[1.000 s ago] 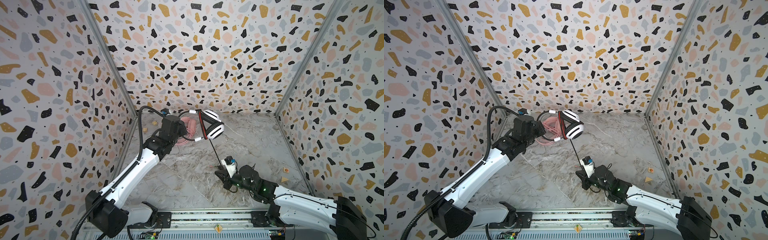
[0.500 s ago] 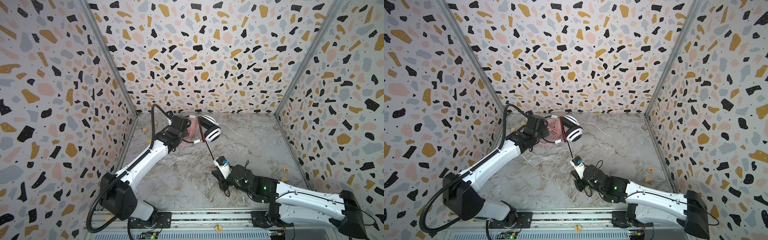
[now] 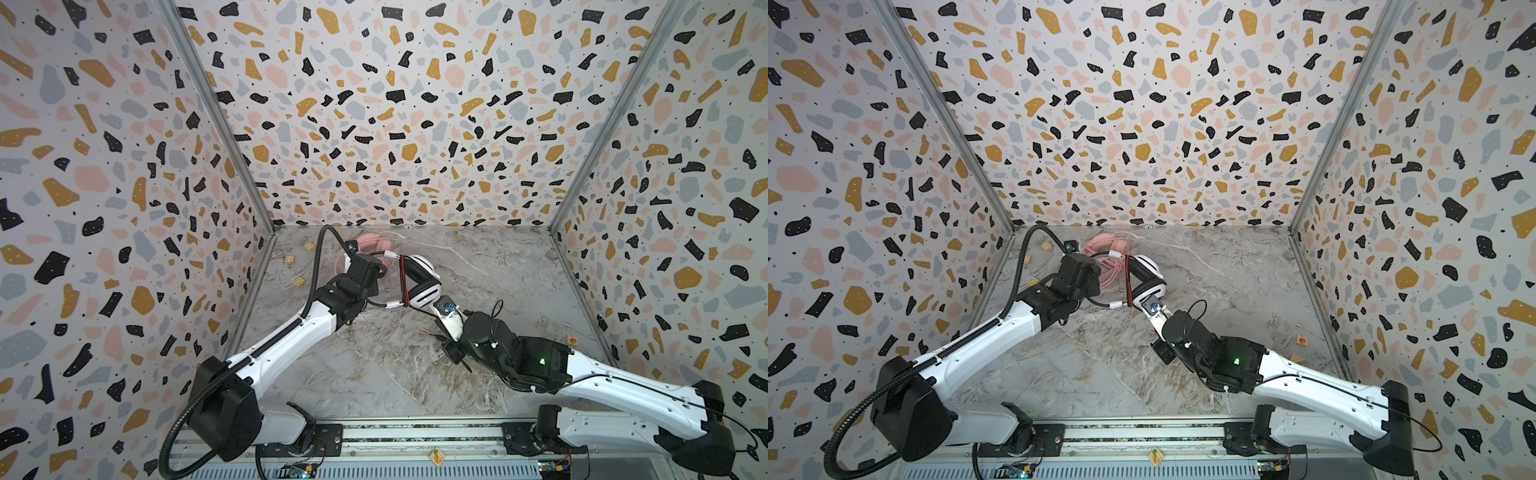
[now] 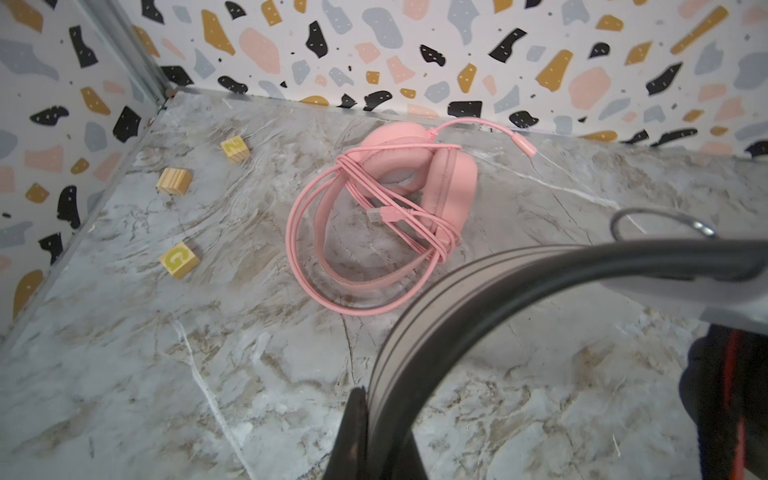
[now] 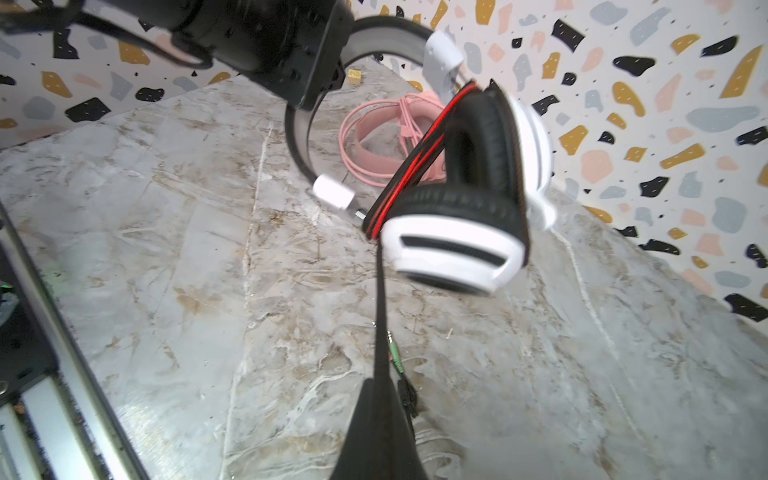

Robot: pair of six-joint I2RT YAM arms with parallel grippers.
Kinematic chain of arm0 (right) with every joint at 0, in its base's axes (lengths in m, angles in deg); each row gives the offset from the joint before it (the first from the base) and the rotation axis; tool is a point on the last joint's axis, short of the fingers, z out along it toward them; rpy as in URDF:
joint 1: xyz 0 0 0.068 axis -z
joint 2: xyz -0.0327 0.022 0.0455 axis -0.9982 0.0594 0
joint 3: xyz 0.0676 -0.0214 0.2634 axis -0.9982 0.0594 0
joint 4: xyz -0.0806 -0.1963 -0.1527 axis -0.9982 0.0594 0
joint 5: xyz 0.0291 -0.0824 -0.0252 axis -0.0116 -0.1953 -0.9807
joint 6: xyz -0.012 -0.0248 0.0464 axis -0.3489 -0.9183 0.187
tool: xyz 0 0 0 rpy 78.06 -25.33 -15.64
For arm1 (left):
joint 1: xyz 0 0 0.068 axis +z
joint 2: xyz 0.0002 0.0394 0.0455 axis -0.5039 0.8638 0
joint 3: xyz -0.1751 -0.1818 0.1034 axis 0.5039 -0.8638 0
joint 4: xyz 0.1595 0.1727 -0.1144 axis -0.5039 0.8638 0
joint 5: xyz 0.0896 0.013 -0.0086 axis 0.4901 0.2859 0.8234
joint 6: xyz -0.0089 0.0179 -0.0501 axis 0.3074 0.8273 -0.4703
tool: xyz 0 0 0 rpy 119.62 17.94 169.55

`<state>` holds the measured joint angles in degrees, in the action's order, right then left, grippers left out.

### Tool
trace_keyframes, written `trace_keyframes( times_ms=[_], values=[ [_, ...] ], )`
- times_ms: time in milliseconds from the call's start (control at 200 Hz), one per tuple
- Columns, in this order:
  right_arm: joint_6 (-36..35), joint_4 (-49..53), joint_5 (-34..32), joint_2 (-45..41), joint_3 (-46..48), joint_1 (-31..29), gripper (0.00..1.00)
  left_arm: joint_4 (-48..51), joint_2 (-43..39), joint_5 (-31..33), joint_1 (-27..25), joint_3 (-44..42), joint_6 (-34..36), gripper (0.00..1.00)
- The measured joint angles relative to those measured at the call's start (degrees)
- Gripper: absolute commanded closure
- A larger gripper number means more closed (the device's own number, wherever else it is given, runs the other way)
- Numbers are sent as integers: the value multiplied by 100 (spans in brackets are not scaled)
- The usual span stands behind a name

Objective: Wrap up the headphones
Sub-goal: 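Lower the headphones with the left gripper while the right gripper lifts the cable, then raise the headphones with the left gripper while the right gripper draws the cable down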

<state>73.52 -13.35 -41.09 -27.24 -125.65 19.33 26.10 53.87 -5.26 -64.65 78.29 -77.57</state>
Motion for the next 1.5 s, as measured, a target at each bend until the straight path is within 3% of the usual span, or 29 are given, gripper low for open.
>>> trace_keyframes(
  times_ms=[250, 476, 656, 841, 1266, 1497],
  values=[
    [-518, 144, -382, 190, -341, 262, 91, 66, -389, -122, -894, -308, 979, 100],
    [-820, 140, -509, 236, -378, 686, 89, 199, -1268, -1078, -905, -551, 1530, 100],
    [-931, -11, -232, 236, -378, 1150, 88, 219, -1567, -1950, -905, -546, 1679, 100],
    [-973, -221, 72, 238, -378, 1543, 88, 442, -1790, -2455, -903, -546, 1755, 100],
    [-553, -1191, 1825, 138, 337, 2741, 88, 133, -2227, -3215, -901, -511, 1362, 100],
    [-9, -2063, 3056, 221, 1016, 3407, 89, -66, -2184, -3556, -901, 120, 1084, 100]
  ],
)
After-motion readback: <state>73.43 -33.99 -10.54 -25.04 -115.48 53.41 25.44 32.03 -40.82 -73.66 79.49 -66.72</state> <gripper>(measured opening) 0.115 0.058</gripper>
